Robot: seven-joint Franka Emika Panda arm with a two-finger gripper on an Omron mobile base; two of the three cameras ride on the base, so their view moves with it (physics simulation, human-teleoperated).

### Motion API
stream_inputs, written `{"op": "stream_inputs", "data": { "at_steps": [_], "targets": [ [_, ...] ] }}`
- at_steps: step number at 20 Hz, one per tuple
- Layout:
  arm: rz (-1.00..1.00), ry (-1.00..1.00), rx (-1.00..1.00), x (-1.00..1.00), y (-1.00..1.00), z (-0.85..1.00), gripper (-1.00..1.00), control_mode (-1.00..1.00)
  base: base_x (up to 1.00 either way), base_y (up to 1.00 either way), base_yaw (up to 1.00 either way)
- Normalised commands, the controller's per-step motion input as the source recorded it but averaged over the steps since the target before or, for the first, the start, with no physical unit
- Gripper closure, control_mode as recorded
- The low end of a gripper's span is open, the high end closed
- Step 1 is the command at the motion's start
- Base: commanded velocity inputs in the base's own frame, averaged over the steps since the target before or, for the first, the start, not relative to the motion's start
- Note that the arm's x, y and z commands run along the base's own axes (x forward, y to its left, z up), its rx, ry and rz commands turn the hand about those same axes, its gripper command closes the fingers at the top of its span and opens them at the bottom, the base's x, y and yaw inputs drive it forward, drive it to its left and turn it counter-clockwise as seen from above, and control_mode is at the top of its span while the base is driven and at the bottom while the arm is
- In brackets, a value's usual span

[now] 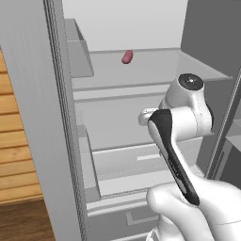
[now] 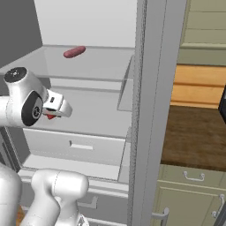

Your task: Take the strawberry from the fridge and place it on top of the pancake, located on the dining counter.

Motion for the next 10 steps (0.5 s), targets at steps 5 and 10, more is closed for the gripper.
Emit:
{"op": "stream_inputs", "data": {
  "at_steps": [5,10],
  "targets": [
    [0.00,0.06,0.03,-1.00,-0.04,0.65,1.00,-1.00,0.00,0.00,0.00],
    [0.00,-0.01,0.06,-0.91,-0.34,0.08,1.00,-1.00,0.00,0.00,0.00]
  ]
}}
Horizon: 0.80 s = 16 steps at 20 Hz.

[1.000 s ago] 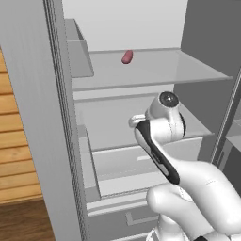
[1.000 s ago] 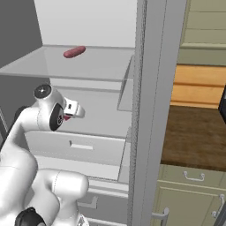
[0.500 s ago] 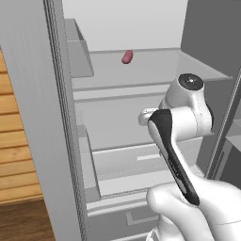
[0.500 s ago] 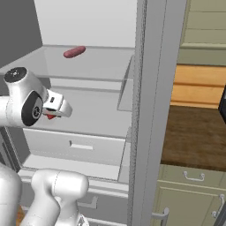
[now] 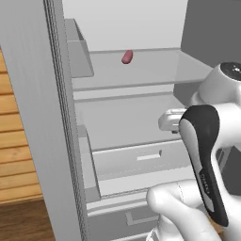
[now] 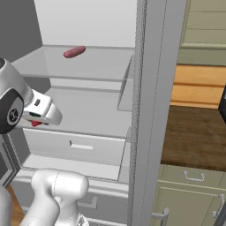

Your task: Take the strawberry from the fridge and place it on top of the pancake, located on the dining counter.

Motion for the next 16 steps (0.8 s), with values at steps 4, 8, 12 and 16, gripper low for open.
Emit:
{"op": "stream_inputs", "data": {
  "at_steps": [4,8,12,16],
  "targets": [
    [0.00,-0.08,0.00,-0.29,-0.18,-0.01,1.00,-1.00,0.00,0.00,0.00],
    [-0.03,0.00,-0.08,0.00,-0.27,-0.07,1.00,-1.00,0.00,0.00,0.00],
    [0.00,-0.01,-0.01,0.00,-0.14,-0.15,1.00,-1.00,0.00,0.00,0.00],
    [0.00,0.00,0.00,0.00,0.00,0.00,1.00,-1.00,0.00,0.00,0.00]
  ]
}}
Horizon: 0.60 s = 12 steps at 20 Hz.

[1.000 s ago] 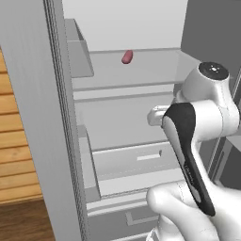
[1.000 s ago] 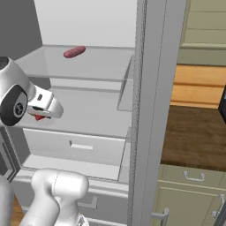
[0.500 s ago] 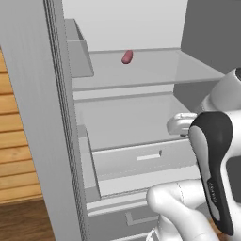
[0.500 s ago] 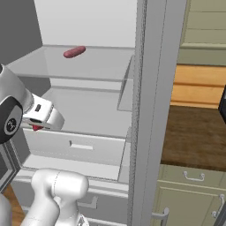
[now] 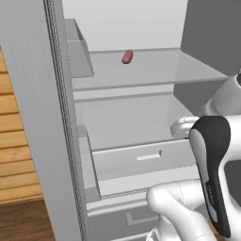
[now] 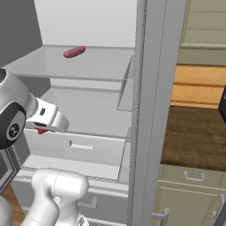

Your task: Take the strawberry from the fridge and place it on top of the pancake, located on the dining counter.

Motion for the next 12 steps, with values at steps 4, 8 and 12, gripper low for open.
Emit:
{"op": "stream_inputs", "data": {
  "at_steps": [4,8,12],
  "targets": [
    [0.00,0.00,0.00,0.00,0.00,0.00,1.00,-1.00,0.00,0.00,0.00],
    [0.00,0.00,0.00,0.00,0.00,0.00,1.00,-1.00,0.00,0.00,0.00],
    [0.00,0.00,0.00,0.00,0.00,0.00,1.00,1.00,-0.31,0.23,0.18]
  ]
}}
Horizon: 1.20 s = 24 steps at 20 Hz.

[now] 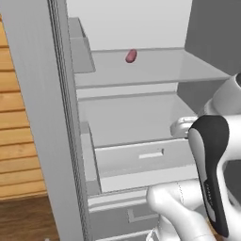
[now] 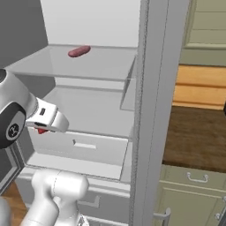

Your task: Take the strawberry from the fridge and place it on top of the pancake, located on the dining counter.

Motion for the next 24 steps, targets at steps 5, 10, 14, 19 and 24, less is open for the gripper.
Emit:
{"op": "stream_inputs", "data": {
  "at_steps": [5,10,14,19,24],
  "targets": [
    [0.00,0.00,0.00,0.00,0.00,0.00,1.00,1.00,-0.53,0.34,0.38],
    [0.00,0.00,0.00,0.00,0.00,0.00,1.00,1.00,-0.67,0.15,0.67],
    [0.00,0.00,0.00,0.00,0.00,0.00,1.00,1.00,-0.44,-0.15,0.95],
    [0.00,0.00,0.00,0.00,0.00,0.00,1.00,1.00,-0.69,-0.01,0.86],
    [0.00,0.00,0.00,0.00,0.00,0.00,1.00,1.00,-0.72,0.46,0.74]
  ]
}}
